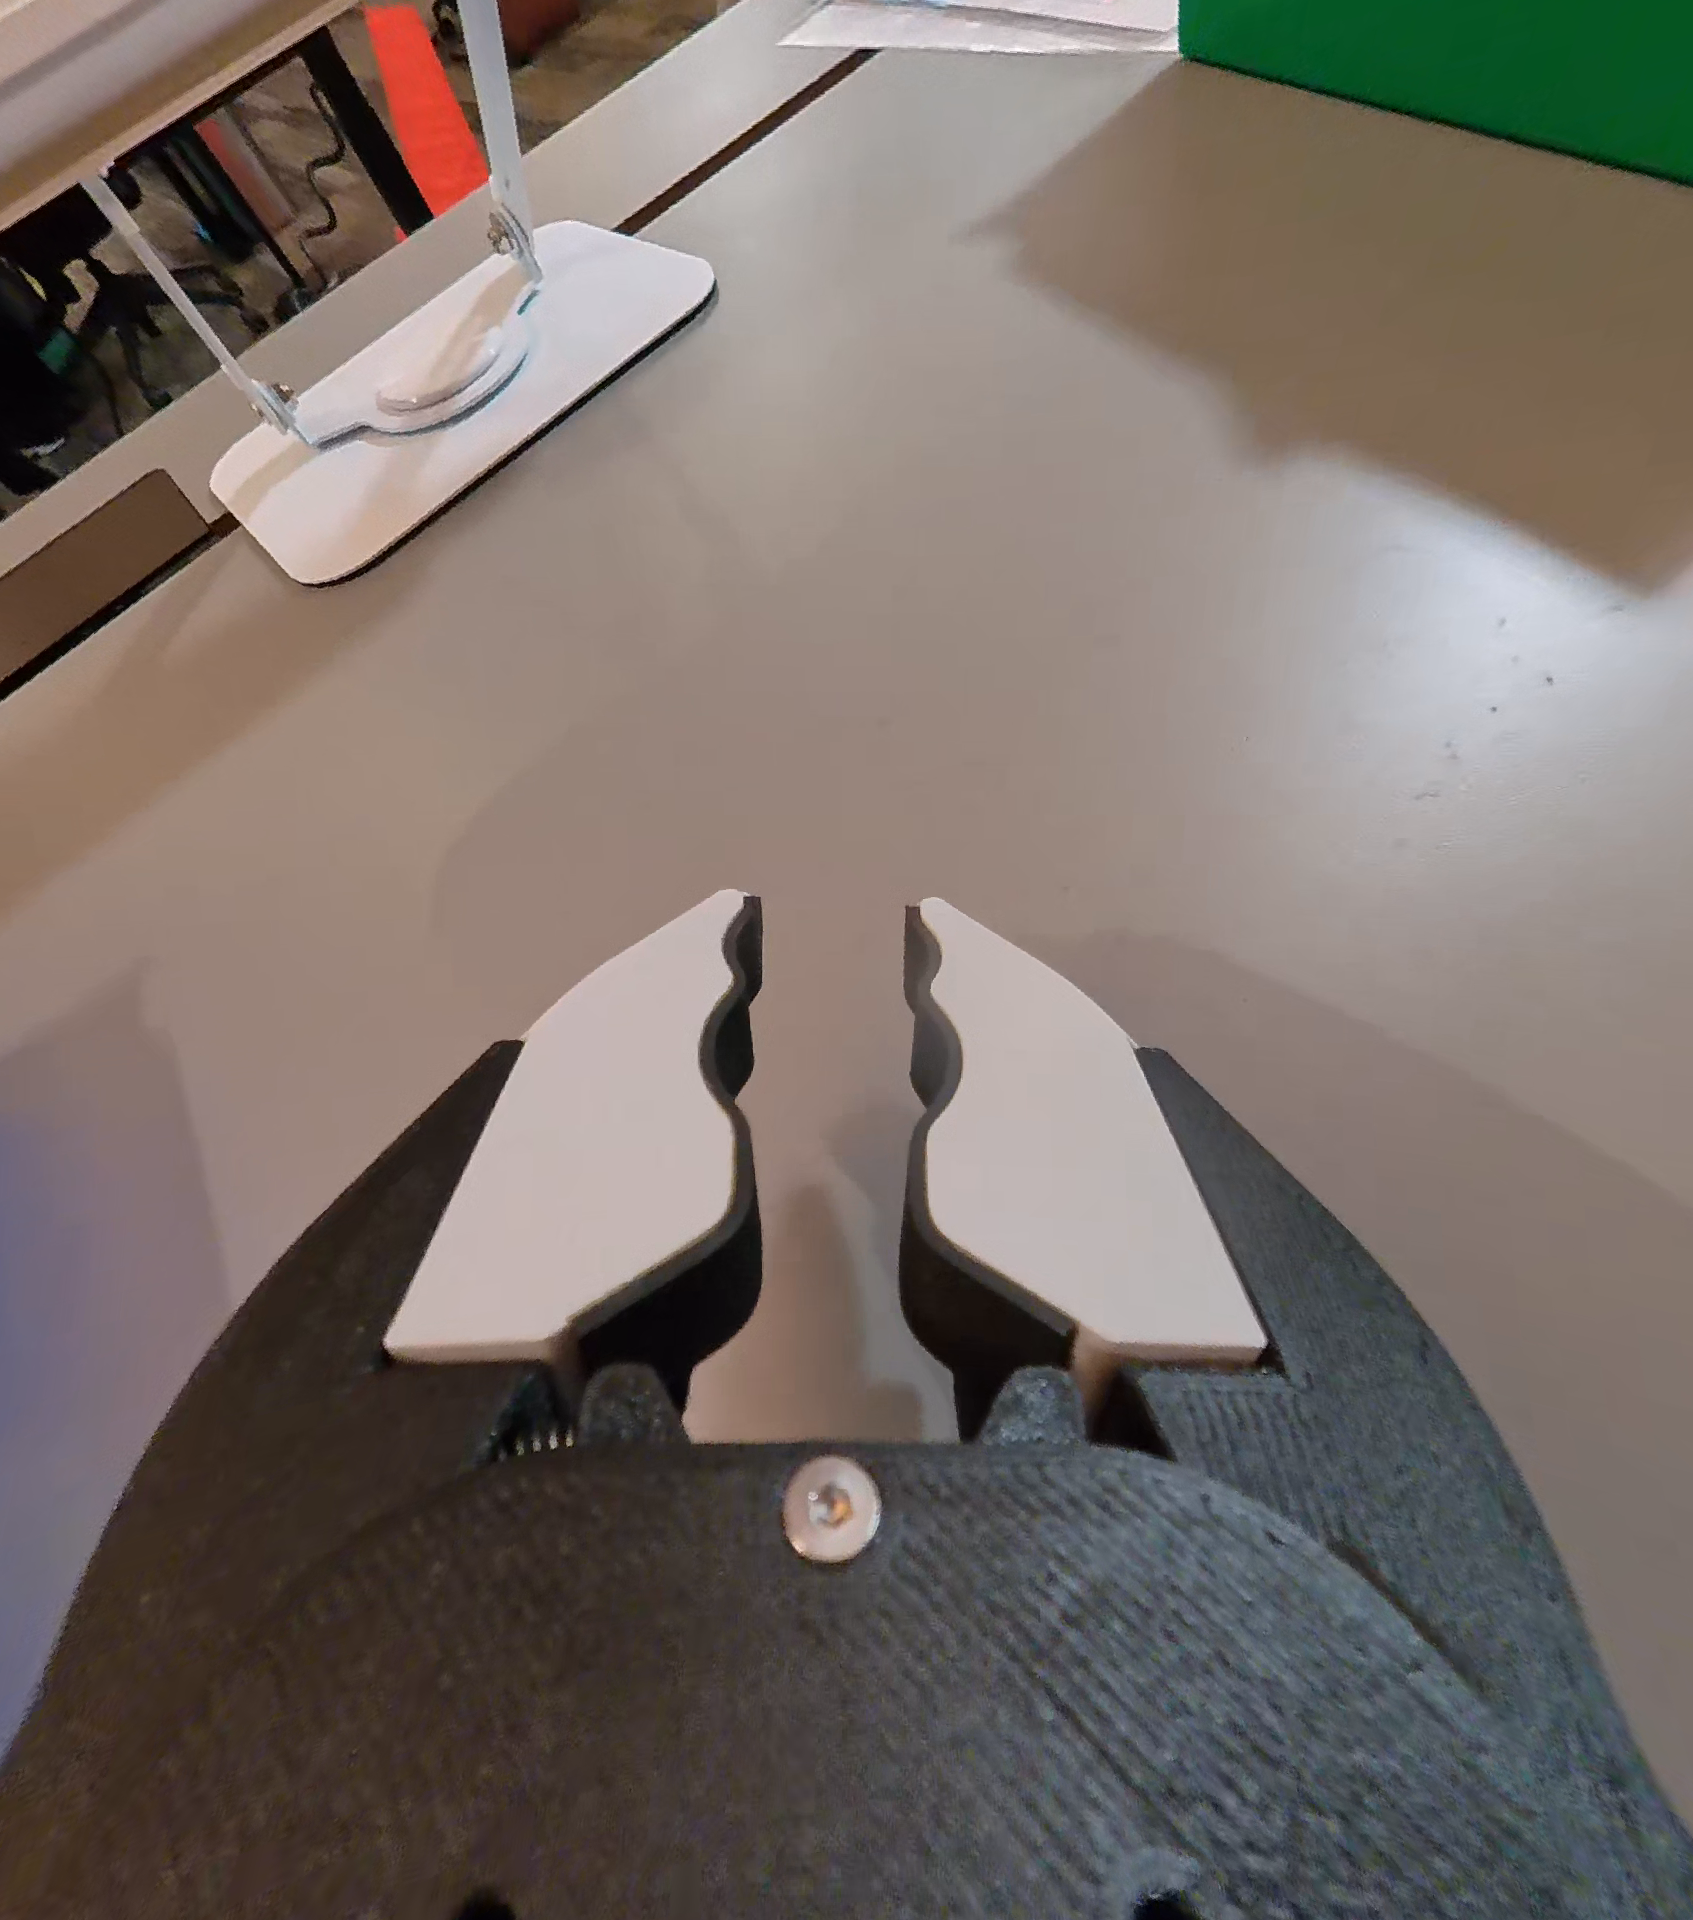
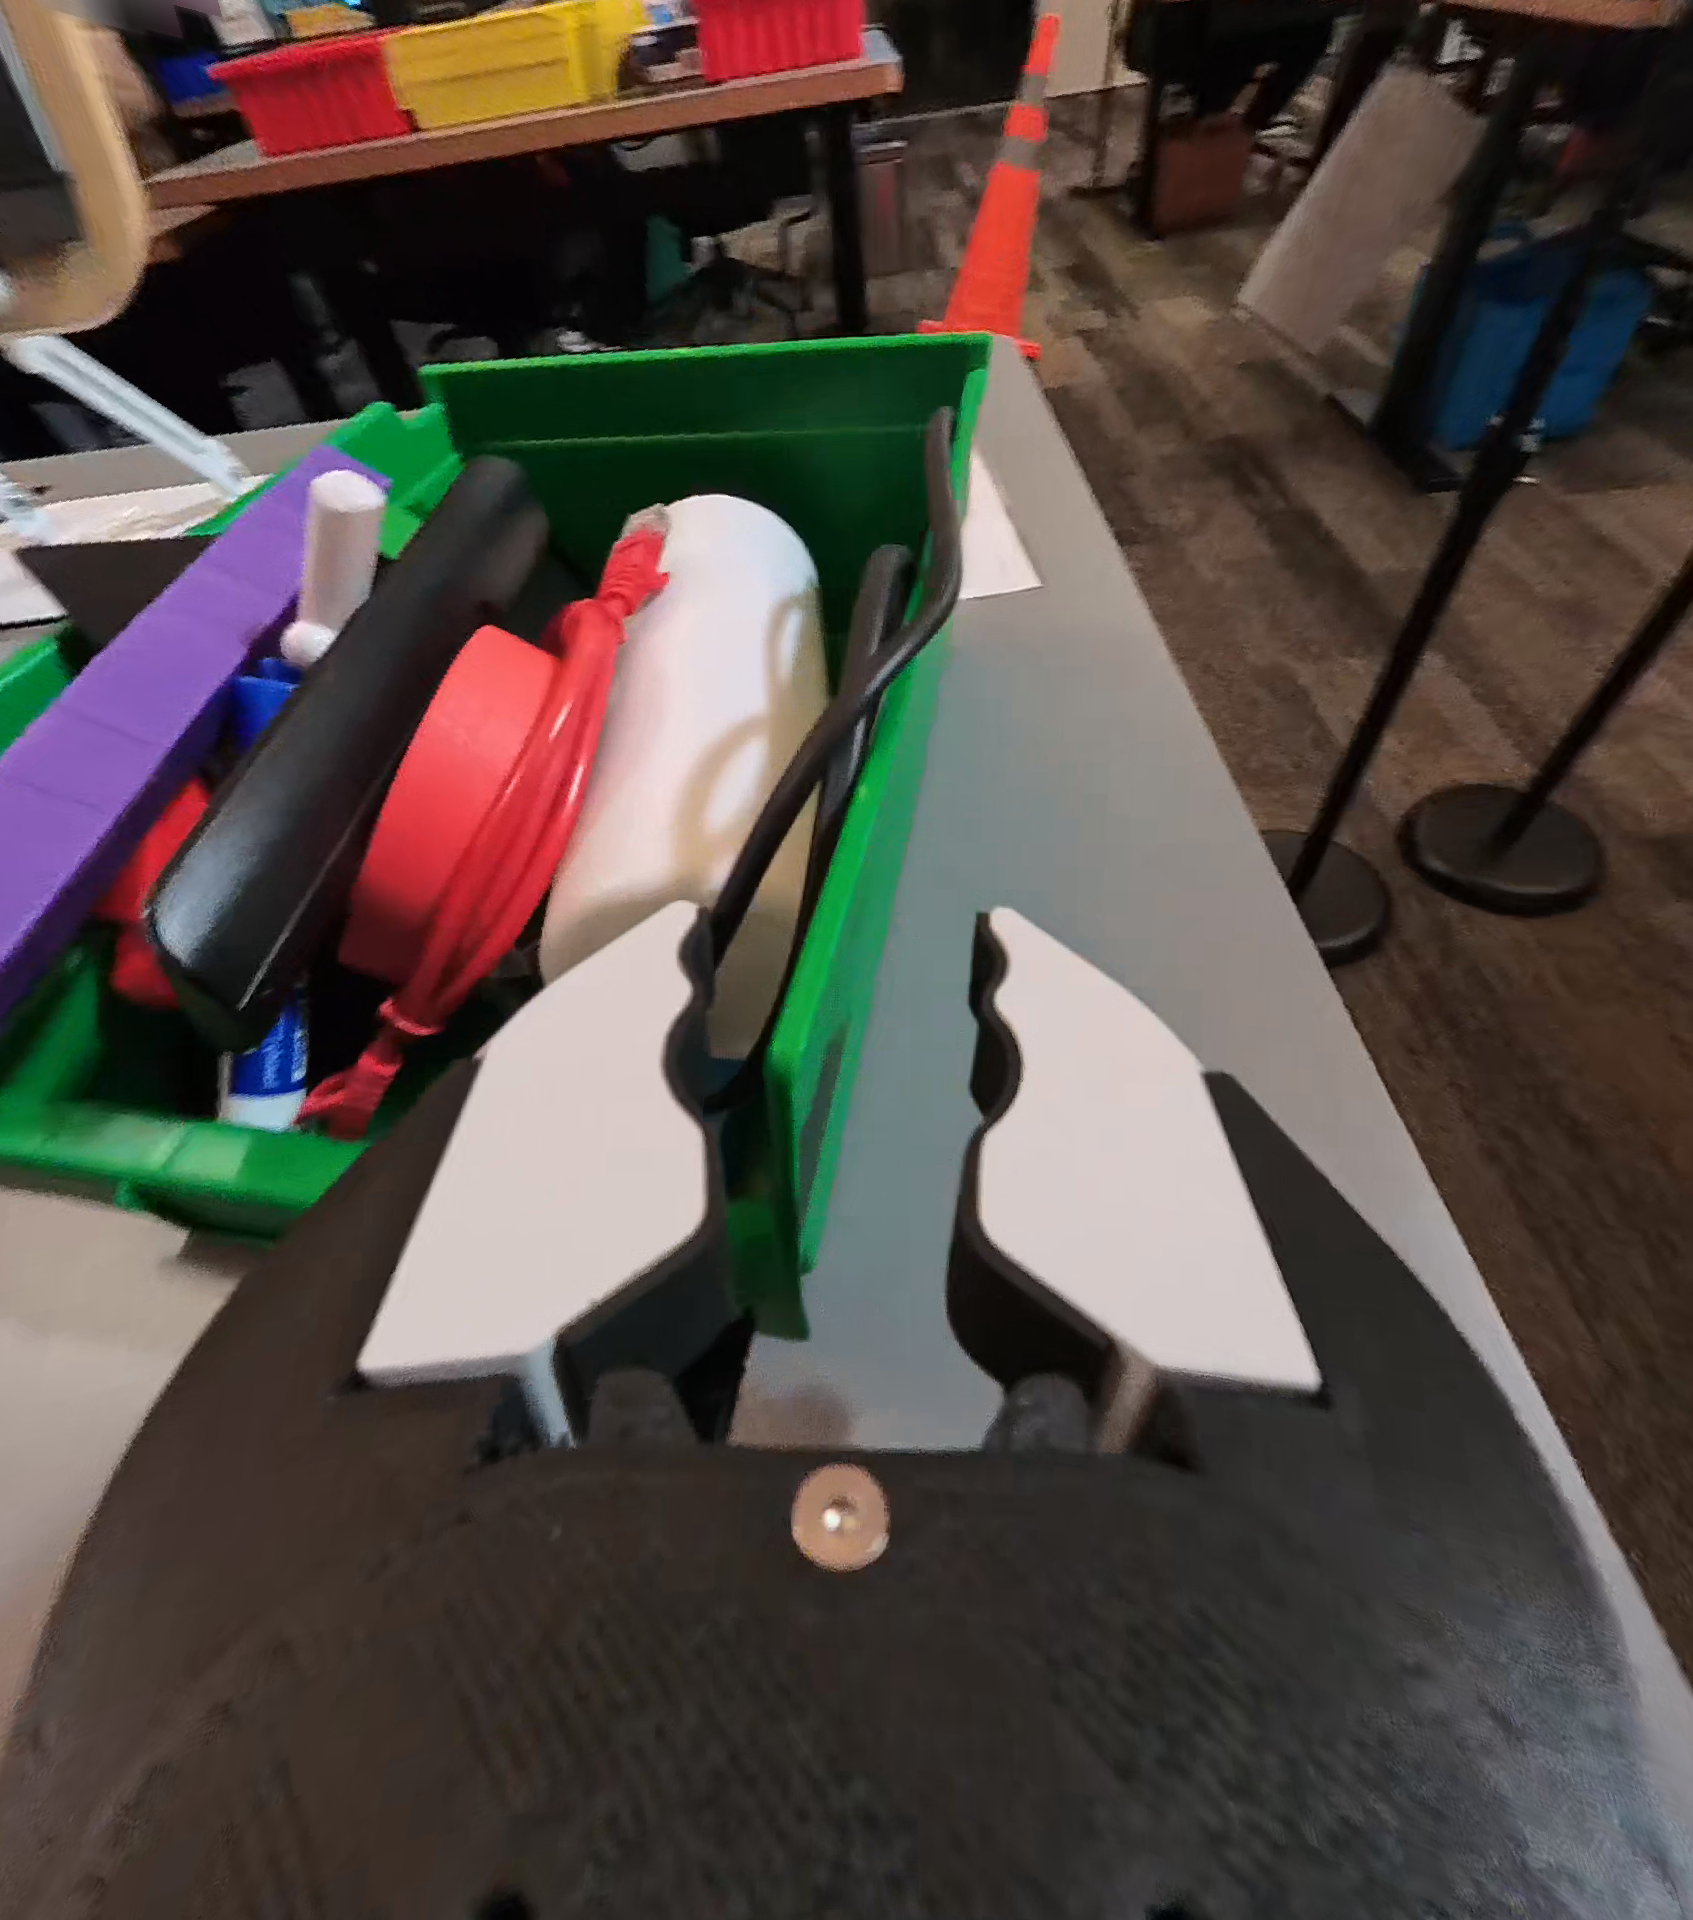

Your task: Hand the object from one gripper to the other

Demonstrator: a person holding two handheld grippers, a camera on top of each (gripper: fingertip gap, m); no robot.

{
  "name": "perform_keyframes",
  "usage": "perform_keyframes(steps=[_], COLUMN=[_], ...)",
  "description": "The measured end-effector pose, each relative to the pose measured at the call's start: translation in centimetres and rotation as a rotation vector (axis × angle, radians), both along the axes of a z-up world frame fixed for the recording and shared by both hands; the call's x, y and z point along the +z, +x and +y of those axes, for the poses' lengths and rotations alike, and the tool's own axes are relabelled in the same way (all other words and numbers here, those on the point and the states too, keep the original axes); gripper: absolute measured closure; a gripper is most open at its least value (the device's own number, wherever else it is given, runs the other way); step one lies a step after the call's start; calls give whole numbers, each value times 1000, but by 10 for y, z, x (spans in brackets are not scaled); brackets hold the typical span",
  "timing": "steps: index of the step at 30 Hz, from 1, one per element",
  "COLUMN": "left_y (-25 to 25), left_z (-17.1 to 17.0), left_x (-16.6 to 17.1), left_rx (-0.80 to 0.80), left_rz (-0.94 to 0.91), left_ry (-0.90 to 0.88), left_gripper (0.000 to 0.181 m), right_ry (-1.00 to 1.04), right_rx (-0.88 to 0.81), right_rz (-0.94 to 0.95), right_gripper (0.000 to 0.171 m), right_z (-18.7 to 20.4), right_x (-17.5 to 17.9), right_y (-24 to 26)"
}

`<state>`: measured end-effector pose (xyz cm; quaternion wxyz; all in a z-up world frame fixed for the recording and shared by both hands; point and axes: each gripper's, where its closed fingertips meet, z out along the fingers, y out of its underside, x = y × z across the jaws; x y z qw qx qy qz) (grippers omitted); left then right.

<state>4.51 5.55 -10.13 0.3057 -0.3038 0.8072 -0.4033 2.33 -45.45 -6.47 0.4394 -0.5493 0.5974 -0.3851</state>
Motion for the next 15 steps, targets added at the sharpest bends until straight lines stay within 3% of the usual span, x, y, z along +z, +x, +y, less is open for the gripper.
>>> perform_keyframes(steps=[5, 15], left_y=[0, -6], left_z=[0, 0], left_x=[0, -1], left_rx=[-3, -13], left_rz=[2, -28], left_ry=[0, 32], left_gripper=[156, 156], right_ry=[-32, 131], right_rx=[-75, -85], right_rz=[39, 6], right_gripper=[112, 112], right_z=[-2, 1], right_x=[-4, -9], right_y=[9, 27])
